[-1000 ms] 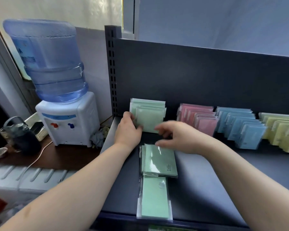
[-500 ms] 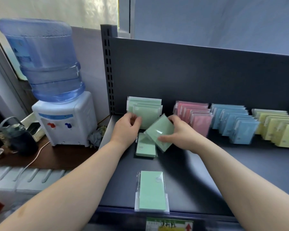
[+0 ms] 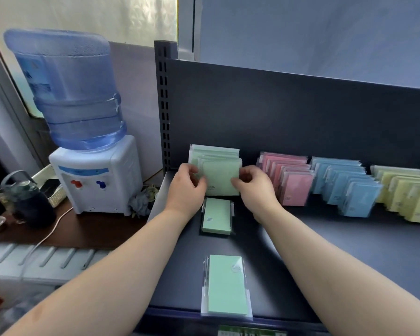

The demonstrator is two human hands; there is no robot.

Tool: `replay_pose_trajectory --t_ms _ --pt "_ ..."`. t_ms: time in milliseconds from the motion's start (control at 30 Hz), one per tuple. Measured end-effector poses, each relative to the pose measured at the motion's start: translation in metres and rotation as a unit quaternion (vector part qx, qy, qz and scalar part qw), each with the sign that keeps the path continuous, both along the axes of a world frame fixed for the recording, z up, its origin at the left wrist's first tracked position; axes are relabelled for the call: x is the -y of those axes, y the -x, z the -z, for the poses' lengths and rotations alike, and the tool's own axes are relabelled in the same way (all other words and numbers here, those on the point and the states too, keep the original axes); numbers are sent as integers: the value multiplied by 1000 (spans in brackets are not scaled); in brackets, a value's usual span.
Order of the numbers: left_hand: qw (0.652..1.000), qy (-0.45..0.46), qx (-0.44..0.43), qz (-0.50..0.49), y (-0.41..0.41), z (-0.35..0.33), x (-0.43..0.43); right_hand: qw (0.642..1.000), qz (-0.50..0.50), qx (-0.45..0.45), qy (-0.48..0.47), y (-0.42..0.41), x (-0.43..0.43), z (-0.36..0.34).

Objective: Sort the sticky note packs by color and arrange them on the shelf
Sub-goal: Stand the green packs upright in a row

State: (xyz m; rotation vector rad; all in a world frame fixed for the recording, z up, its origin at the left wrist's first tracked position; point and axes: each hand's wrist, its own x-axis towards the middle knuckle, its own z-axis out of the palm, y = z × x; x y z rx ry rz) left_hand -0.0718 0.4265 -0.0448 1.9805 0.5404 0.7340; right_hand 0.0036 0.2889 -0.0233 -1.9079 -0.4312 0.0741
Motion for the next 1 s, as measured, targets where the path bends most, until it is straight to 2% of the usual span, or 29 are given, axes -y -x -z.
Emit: replay_pose_trajectory --t_ms 133,367,500,567,633,733,900,1000 --pt "999 -9 -26 -20 -4 4 -2 997 17 33 69 -3 -1 6" --pt "997 -40 -67 13 -7 7 -5 996 4 24 80 1 1 -2" --pt "997 -36 -65 10 -7 6 -4 982 -15 109 151 11 17 -19" --pt "997 -30 -68 4 -7 6 -4 962 -95 130 220 19 22 -28" --pt "997 -30 -66 -9 -7 4 -3 923 -179 125 318 27 24 -31" --pt "999 -16 -35 -35 -4 0 1 869 -224 131 421 34 24 -25" --pt "998 13 34 -41 3 -2 1 876 -245 95 404 37 26 -28" --pt "998 -9 52 -15 5 -1 2 888 -219 178 362 36 24 -26"
